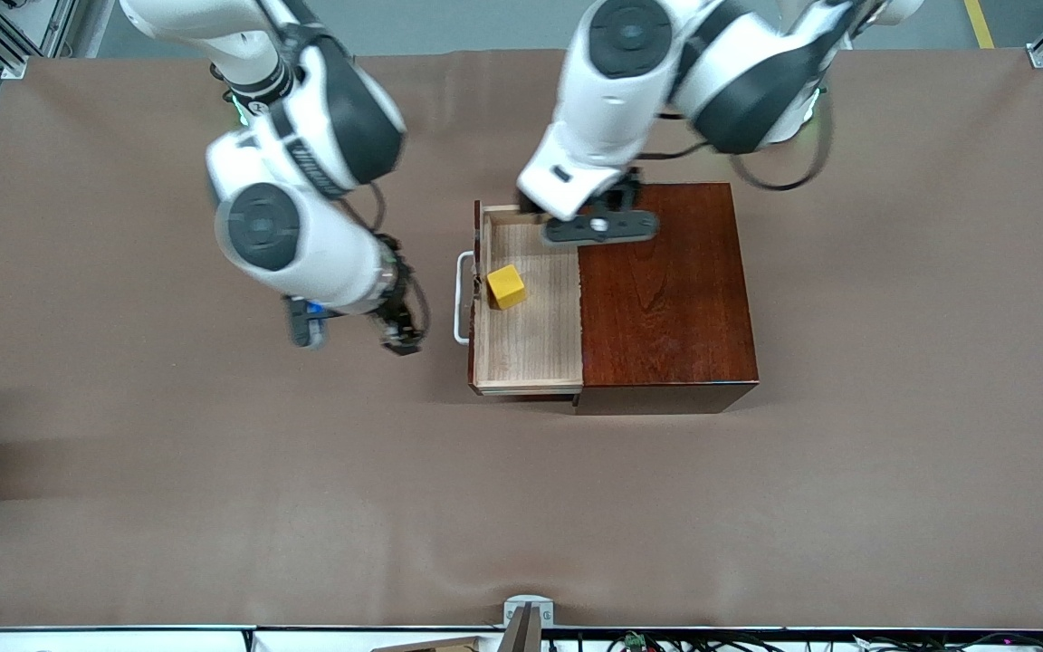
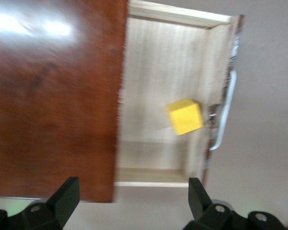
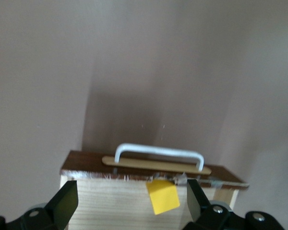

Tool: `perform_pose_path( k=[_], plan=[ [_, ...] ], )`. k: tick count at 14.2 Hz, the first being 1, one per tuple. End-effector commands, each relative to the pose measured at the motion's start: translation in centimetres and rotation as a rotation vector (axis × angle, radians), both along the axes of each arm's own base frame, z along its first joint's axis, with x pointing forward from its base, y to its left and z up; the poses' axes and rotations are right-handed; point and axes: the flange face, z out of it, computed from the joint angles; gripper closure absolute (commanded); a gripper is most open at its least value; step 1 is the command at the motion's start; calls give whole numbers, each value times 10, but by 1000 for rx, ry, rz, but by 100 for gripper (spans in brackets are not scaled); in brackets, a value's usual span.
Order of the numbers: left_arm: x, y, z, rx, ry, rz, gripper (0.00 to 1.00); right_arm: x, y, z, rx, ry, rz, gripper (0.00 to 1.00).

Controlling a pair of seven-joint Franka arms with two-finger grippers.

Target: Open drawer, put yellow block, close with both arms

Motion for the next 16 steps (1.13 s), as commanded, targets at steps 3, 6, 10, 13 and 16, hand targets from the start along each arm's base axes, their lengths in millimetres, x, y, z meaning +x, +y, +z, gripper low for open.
perform_pose_path(
  k=[3,6,10,13,16],
  plan=[
    [-9,-97,-38,-102,-48,352,0,18,-69,42,44,2,81,0],
    [-31,-143,-68,-129,-105,464,0,24,-108,62,68,-23,126,0],
    [-50,-188,-124,-179,-165,592,0,27,-153,79,96,-45,214,0],
    [-50,-196,-159,-188,-209,685,0,29,-189,92,121,-82,298,0],
    [-48,-198,-195,-151,-253,759,0,25,-223,102,155,-94,439,0]
  ],
)
